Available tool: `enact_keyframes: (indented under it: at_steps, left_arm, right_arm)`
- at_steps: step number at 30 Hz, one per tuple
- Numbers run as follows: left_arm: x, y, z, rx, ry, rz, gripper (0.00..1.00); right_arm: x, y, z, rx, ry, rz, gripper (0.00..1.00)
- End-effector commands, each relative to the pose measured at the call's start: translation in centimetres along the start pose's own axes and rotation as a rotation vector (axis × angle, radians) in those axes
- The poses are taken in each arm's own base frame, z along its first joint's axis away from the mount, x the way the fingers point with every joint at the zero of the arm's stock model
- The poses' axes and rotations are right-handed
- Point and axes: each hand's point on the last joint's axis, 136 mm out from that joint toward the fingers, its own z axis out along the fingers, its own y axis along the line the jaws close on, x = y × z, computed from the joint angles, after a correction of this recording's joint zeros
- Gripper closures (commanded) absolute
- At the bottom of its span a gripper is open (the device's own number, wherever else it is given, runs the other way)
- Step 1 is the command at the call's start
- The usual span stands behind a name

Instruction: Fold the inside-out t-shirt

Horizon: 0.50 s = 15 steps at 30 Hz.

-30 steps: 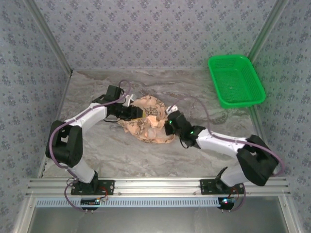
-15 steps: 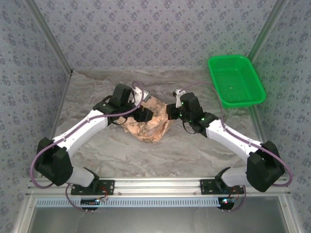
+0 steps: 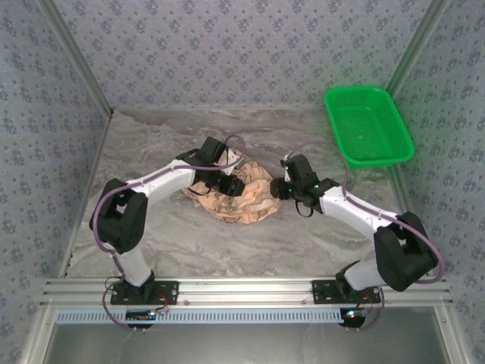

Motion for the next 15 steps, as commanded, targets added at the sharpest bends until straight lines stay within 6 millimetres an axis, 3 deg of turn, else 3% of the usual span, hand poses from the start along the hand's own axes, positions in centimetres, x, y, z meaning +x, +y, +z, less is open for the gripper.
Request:
enact_keyframes:
  at_steps: [1,4,7,10,15]
  left_arm:
    - [0.0,-2.2,-2.7,0.065,-0.030,-0.067,0.55]
    - [0.8,-2.9,-3.1,0.090,-0.043,-0.066,0.46]
    - [1.9,-2.9,-2.2,0.099,-0.001,-0.072,0.45]
    - [2.7,-2.6,-1.2,0.082,0.039,-0.081,0.43]
    - [2.9,-3.9,-0.5,0.043,0.050,0.031,0.38]
  right_arm:
    - [3.9,-1.9,-2.2,0.146,0.171,0.153,0.55]
    - [6.6,-0.5,-4.1,0.160,0.210,0.291,0.50]
    - [7.2,2.3,-5.0,0.084,0.173,0.453,0.48]
    - [6.4,4.7,-4.5,-0.008,0.131,0.541,0.49]
    - [6.8,5.5,-1.7,-0.026,0.169,0.593,0.49]
